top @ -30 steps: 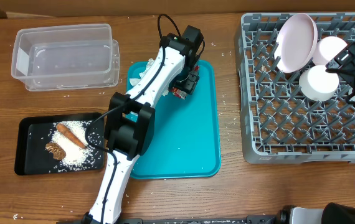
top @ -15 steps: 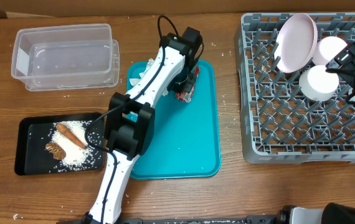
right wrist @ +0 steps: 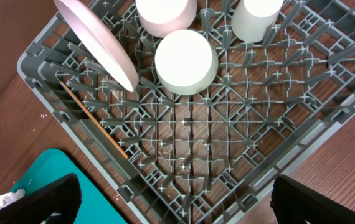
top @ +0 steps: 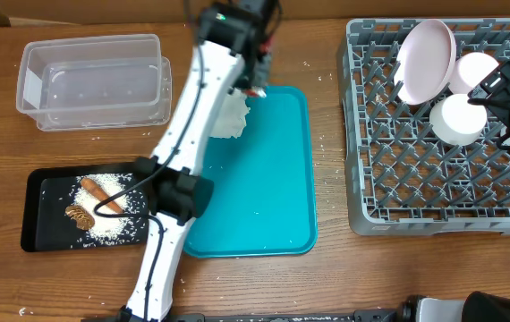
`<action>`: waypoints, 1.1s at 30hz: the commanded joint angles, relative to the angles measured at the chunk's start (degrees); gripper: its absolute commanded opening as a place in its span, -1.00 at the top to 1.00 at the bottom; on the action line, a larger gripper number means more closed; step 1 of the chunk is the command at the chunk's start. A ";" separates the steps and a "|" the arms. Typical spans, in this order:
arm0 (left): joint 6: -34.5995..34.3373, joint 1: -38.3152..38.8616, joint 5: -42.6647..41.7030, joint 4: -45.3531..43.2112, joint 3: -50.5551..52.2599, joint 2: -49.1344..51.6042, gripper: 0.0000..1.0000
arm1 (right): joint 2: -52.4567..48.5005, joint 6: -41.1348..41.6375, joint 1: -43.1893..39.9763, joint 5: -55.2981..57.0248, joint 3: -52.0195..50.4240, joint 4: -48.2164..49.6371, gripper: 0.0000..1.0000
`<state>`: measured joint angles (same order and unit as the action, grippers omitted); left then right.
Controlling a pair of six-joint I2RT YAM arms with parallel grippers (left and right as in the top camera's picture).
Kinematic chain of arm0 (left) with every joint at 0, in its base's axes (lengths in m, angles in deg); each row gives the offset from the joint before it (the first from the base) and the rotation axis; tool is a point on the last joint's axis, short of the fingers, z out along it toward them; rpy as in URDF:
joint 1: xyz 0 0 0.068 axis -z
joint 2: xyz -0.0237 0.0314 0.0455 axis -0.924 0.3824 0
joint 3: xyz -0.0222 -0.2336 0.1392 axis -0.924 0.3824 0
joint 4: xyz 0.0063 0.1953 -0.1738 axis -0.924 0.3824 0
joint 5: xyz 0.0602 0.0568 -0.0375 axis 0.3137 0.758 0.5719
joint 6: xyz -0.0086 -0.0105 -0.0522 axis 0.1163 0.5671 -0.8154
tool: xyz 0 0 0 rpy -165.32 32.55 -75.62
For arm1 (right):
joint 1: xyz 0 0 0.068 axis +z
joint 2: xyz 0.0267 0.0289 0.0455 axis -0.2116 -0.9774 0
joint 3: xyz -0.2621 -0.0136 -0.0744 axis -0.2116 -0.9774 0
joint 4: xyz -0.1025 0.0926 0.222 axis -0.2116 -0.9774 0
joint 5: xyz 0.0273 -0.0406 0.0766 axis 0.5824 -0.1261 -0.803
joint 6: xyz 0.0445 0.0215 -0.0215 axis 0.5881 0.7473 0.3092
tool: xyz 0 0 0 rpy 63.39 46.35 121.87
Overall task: Sort waste into correct bins and load items into the dishwasher
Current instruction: 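Grasp the red snack wrapper with the left gripper and lift it, then carry the wrapper into the clear plastic bin and release it, then move the left gripper to the white tissue and grasp it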
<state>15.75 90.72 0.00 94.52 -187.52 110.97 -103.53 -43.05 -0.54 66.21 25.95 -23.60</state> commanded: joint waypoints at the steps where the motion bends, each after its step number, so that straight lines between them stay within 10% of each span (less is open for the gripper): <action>1: -9.20 -6.97 5.35 2.95 -5.62 -0.22 0.92 | 0.37 0.24 -0.24 0.02 0.59 0.15 -1.00; 13: -18.21 -25.81 3.96 3.37 -5.88 -0.15 0.76 | 0.37 0.24 -0.24 0.02 0.59 0.15 -1.00; 14: -18.21 -26.64 4.00 2.97 -5.90 -0.15 0.54 | 0.37 0.26 -0.24 0.02 0.59 0.15 -1.00; 17: -18.21 -28.50 3.89 2.51 -5.88 -0.15 -1.00 | 0.37 0.26 -0.24 0.02 0.59 0.15 -1.00; 28: -1.86 -24.37 -22.12 4.48 -3.91 -0.07 -0.89 | 0.37 0.26 -0.24 0.02 0.59 0.15 -1.00; 33: 3.30 -17.09 -20.55 4.26 2.16 -0.07 -0.87 | 0.37 0.24 -0.24 0.02 0.59 0.15 -1.00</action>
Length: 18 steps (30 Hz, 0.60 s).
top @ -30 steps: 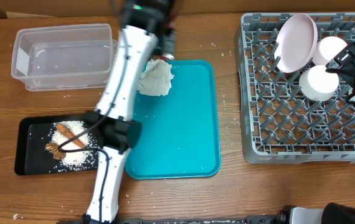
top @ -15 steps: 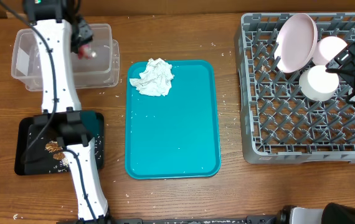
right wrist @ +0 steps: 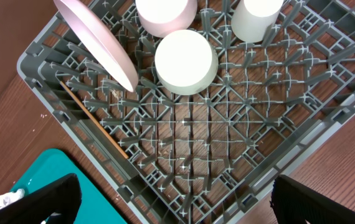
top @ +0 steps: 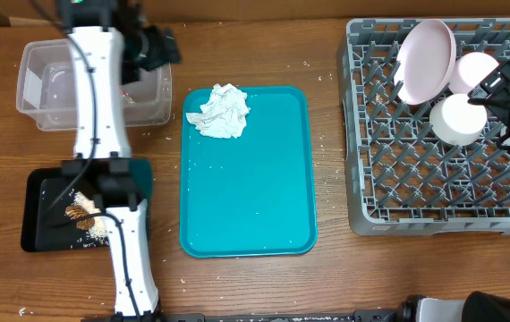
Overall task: Sort waste into correct bins and load items into the dishwasher
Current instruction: 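Move the left gripper to the white tissue and grasp it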
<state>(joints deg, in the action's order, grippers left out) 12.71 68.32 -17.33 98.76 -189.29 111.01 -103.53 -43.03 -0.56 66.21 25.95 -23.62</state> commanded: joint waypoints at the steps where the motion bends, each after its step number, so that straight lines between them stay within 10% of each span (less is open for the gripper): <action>1: 6.34 6.95 -1.81 -0.42 5.92 -0.11 -0.86 | 0.37 0.24 -0.22 0.00 0.59 0.17 -1.00; 18: 5.88 17.11 17.62 -16.72 25.66 -0.09 -0.69 | 0.37 0.24 -0.22 0.02 0.59 0.17 -1.00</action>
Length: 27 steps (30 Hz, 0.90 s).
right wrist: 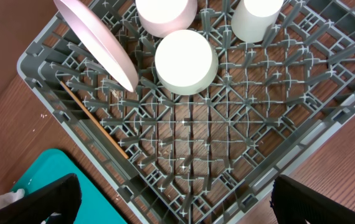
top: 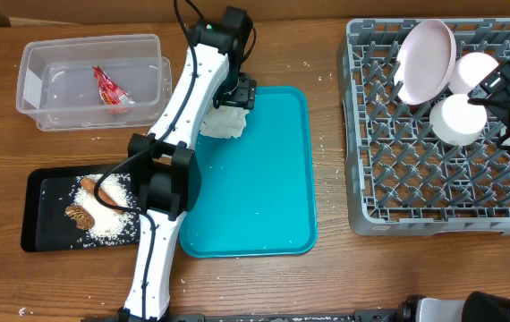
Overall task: Sort waste into correct bins and load items into the dishwasher
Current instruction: 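Move the left gripper to the white tissue and grasp it, then carry the tissue into the clear plastic bin and release it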
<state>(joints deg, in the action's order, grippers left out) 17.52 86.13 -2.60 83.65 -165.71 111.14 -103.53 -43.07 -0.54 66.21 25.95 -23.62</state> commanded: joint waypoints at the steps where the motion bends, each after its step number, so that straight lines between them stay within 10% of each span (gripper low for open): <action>1: 1.07 -0.72 2.91 -2.80 3.23 -0.17 -0.65 | 0.37 0.28 -0.24 0.02 0.59 0.17 -1.00; 5: 1.07 -0.66 1.99 -4.61 5.40 -0.15 -0.33 | 0.37 0.28 -0.24 0.02 0.59 0.17 -1.00; 13: 1.11 -0.61 1.60 -9.01 10.34 -0.15 -0.47 | 0.37 0.28 -0.24 0.02 0.59 0.17 -1.00; 27: -0.98 -0.57 1.57 1.75 0.76 -0.28 0.80 | 0.37 0.28 -0.24 0.02 0.59 0.20 -1.00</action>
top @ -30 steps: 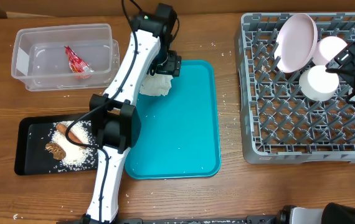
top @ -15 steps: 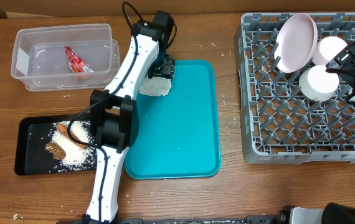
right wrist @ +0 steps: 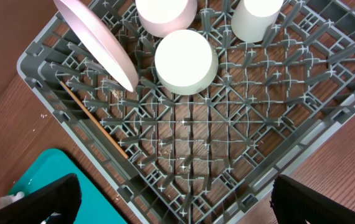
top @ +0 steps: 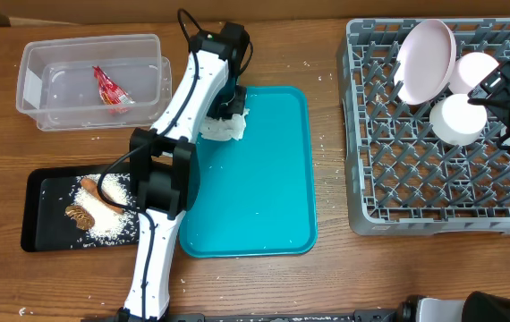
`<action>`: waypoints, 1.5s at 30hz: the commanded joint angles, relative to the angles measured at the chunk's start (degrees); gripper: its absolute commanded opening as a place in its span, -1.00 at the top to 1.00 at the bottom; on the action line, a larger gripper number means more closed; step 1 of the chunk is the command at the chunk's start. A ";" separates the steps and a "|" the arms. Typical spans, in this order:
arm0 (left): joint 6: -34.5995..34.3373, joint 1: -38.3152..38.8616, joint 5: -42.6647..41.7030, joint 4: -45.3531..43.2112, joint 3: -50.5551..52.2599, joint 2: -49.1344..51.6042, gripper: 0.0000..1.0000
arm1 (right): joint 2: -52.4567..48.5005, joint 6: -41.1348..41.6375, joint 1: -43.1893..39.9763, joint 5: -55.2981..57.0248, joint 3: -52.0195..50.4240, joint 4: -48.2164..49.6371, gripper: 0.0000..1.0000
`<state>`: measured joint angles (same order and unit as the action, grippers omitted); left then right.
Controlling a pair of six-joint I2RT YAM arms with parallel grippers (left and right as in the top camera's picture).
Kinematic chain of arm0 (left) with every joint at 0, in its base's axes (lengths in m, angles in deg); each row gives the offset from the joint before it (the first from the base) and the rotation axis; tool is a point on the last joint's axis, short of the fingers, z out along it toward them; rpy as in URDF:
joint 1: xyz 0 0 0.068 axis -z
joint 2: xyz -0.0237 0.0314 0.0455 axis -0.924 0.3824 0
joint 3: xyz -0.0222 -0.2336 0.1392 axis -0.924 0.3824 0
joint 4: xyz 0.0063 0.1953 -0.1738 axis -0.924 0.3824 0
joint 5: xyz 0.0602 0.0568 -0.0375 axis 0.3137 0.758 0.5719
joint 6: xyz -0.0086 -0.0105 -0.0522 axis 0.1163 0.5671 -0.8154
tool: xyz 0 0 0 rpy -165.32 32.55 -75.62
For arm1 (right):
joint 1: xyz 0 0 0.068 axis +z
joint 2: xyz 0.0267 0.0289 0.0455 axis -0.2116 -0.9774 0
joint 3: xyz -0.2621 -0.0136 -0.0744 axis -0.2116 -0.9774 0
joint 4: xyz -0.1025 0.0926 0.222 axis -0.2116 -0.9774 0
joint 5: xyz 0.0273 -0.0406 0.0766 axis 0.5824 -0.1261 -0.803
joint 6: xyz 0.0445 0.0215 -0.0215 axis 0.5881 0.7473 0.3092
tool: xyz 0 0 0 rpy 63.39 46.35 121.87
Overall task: Sort waste into correct bins and load items into the dishwasher
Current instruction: 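Carry the tissue into the clear plastic bin and release it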
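Observation:
A crumpled white napkin (top: pixel 220 130) lies at the far left corner of the teal tray (top: pixel 259 179). My left gripper (top: pixel 229 105) is right over the napkin's far edge; its jaws are hidden from the overhead view. A red wrapper (top: pixel 108 85) lies in the clear plastic bin (top: pixel 36 121). The grey dish rack (top: pixel 434 217) holds a pink plate (top: pixel 427 58), a white cup (top: pixel 458 119) and a pink cup (top: pixel 476 70). My right gripper (right wrist: pixel 174 200) hangs open above the rack with nothing in it.
A black tray (top: pixel 36 210) with rice and food scraps sits at the front left. A wooden chopstick (right wrist: pixel 93 121) lies in the rack beside the plate. A corner of the teal tray (right wrist: pixel 53 171) shows in the right wrist view.
My left gripper has shifted slightly nearer and to the left, onto the napkin's far edge. The wrapper, the rack and my right arm are unchanged.
At first the clear bin was empty and my left gripper was at the tray's far edge by the napkin. Then it was over the bin. After that the red wrapper lay in the bin and the gripper was back at the napkin, where it is now.

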<state>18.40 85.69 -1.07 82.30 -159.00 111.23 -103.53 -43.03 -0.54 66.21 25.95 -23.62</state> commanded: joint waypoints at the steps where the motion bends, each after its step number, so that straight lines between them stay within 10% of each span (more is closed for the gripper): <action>1: -2.36 -0.13 0.02 4.39 -7.15 -0.37 0.83 | 0.37 0.24 -0.24 0.02 0.59 0.17 -1.00; 19: -4.11 -0.15 -7.80 16.72 -19.63 -1.40 0.92 | 0.37 0.24 -0.24 0.02 0.59 0.17 -1.00; 25: -8.09 -1.75 1.07 16.63 -19.65 -3.82 0.92 | 0.37 0.24 -0.24 0.02 0.59 0.17 -1.00; 45: -15.30 -24.92 2.47 -1.42 -19.43 -9.31 0.78 | 0.37 0.24 -0.24 0.02 0.59 0.17 -1.00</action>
<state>4.93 62.48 0.29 81.99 -177.89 100.30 -103.53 -43.03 -0.54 66.21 25.95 -23.62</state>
